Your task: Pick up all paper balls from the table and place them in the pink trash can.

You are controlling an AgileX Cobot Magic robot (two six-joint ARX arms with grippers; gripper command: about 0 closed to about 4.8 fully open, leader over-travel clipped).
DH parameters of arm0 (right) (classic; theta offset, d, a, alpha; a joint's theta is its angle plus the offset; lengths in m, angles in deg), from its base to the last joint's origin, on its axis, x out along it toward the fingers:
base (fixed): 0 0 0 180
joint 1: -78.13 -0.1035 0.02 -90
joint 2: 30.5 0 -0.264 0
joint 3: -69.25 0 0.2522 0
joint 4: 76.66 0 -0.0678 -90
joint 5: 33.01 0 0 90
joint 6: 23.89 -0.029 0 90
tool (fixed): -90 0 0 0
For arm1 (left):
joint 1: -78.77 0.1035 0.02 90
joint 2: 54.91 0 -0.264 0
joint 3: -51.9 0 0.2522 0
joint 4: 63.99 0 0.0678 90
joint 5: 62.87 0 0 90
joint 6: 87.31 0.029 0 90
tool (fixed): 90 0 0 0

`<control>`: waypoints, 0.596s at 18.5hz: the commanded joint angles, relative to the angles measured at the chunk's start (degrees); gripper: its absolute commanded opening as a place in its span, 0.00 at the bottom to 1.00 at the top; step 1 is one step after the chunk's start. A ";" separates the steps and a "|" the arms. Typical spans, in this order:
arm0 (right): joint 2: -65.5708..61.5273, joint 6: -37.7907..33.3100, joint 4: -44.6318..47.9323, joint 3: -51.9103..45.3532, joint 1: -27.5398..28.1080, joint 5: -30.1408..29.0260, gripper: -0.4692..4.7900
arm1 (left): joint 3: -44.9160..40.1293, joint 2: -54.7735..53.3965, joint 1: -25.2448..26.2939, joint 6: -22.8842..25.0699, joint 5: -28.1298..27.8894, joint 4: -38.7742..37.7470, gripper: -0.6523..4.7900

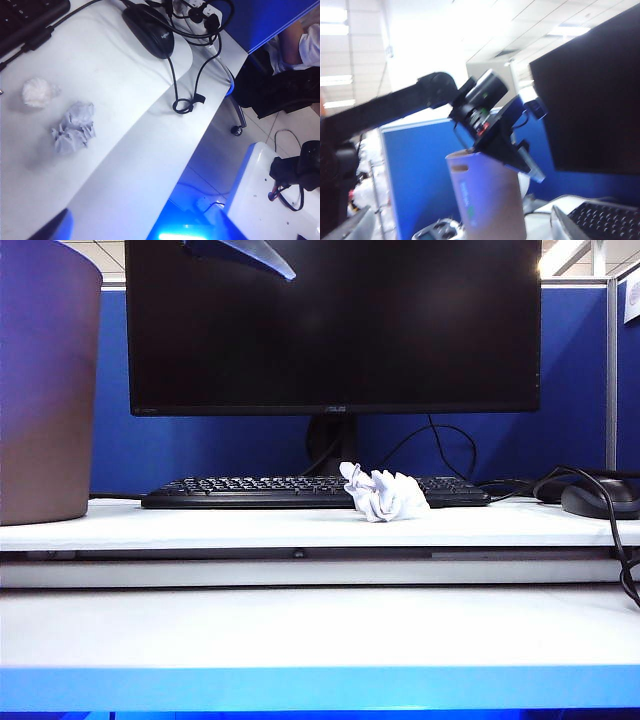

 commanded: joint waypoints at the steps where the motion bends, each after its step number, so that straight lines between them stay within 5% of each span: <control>1: -0.07 0.33 1.36 0.20 0.02 1.20 1.00 | -0.48 -2.64 0.00 2.23 -1.57 1.25 0.80; 7: -0.07 1.97 0.52 0.20 0.31 1.40 1.00 | -7.50 -13.94 -6.45 2.21 -1.60 15.06 0.80; 11: -0.07 2.05 0.33 0.20 0.31 1.38 1.00 | -7.52 -16.06 -9.31 3.23 -13.70 21.18 0.80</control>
